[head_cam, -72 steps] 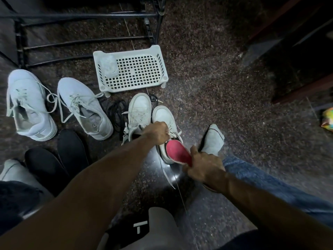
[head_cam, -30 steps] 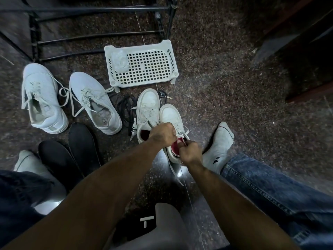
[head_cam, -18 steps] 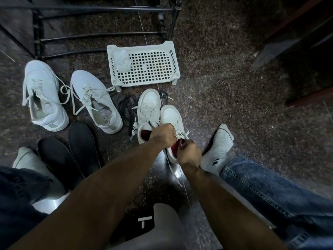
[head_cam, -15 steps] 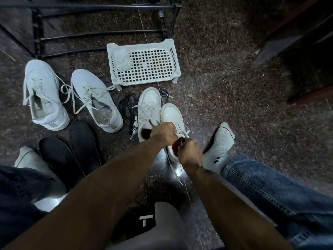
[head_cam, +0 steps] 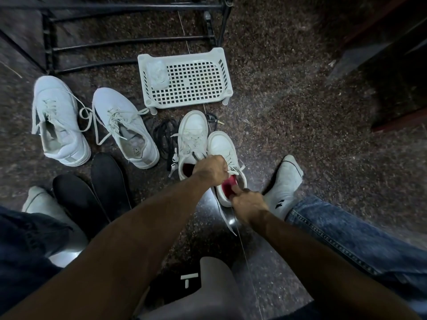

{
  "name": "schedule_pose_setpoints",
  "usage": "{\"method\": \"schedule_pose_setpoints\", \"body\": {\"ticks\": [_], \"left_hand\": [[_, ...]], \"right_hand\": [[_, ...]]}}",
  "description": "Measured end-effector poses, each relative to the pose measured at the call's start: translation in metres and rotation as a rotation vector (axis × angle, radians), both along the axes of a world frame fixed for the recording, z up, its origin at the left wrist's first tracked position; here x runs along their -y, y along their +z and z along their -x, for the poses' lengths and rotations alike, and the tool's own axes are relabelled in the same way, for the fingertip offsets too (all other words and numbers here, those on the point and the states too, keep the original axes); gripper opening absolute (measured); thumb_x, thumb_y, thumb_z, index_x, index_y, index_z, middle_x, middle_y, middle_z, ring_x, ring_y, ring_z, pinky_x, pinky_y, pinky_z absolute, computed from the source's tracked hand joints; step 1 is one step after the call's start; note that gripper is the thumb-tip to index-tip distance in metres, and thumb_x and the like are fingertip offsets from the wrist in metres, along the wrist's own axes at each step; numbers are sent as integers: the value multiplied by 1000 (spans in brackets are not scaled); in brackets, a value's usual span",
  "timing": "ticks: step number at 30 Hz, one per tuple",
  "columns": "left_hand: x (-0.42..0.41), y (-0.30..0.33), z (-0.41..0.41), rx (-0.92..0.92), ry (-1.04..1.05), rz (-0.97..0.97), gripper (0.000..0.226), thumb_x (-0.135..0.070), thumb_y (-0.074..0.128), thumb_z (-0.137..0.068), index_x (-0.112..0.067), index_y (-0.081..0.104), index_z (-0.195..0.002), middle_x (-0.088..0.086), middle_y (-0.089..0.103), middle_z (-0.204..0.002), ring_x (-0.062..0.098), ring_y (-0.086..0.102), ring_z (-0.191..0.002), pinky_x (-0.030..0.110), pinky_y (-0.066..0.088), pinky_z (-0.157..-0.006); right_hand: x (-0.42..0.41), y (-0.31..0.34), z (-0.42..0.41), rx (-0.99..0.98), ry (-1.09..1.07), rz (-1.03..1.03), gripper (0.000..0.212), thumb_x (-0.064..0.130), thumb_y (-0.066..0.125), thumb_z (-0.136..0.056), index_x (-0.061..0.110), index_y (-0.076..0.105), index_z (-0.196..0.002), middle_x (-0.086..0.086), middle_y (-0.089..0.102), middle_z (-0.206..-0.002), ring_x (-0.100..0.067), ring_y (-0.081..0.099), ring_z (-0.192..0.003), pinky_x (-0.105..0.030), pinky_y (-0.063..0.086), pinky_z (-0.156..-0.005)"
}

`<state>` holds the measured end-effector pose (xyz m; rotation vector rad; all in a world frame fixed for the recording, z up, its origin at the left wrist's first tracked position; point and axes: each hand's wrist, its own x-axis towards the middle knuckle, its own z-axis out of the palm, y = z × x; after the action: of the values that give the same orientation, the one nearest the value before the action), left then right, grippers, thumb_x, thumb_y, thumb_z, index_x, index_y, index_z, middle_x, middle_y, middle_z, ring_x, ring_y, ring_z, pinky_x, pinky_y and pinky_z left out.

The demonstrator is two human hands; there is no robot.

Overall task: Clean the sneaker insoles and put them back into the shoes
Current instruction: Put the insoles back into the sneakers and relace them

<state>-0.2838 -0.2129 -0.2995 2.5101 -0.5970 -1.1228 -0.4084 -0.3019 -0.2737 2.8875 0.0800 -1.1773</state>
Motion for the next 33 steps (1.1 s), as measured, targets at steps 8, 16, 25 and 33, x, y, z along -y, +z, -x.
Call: {"method": "schedule_pose_setpoints", "body": {"ticks": [8,16,25,33], "left_hand": [[-2,-2,7,15,29,-11,6,-31,63,-85,-26,64,-85,-2,69,-103,23,65,-98,32,52,-80],[-17,1,34,41,135,109,37,-23,67,-87,-21,56,-122,-1,46,-135,28,60,-109,39,48,-92],[-42,4,48,-13,201,77,34,-40,57,-93,-18,66,-118,8,70,-113,30,65,-104,38,52,-86],[-83,10,15,-166,-73,34,31,-29,54,-96,-25,64,-68,-6,70,-64,8,66,-61,30,56,-72]], "right_hand": [[-13,-12,-19,-134,-143,-13,29,18,47,-95,12,60,-120,-7,64,-123,-31,61,-113,-40,46,-91],[18,-7,-14,-189,-509,-414,18,19,58,-79,35,66,-83,8,69,-87,-21,67,-87,-28,53,-77],[43,0,-31,82,-515,-370,54,20,55,-88,31,43,-140,-1,48,-141,-26,52,-122,-37,43,-100],[66,5,-26,120,-457,-244,15,33,64,-88,31,71,-101,-1,72,-108,-26,64,-105,-26,41,-75]]}}
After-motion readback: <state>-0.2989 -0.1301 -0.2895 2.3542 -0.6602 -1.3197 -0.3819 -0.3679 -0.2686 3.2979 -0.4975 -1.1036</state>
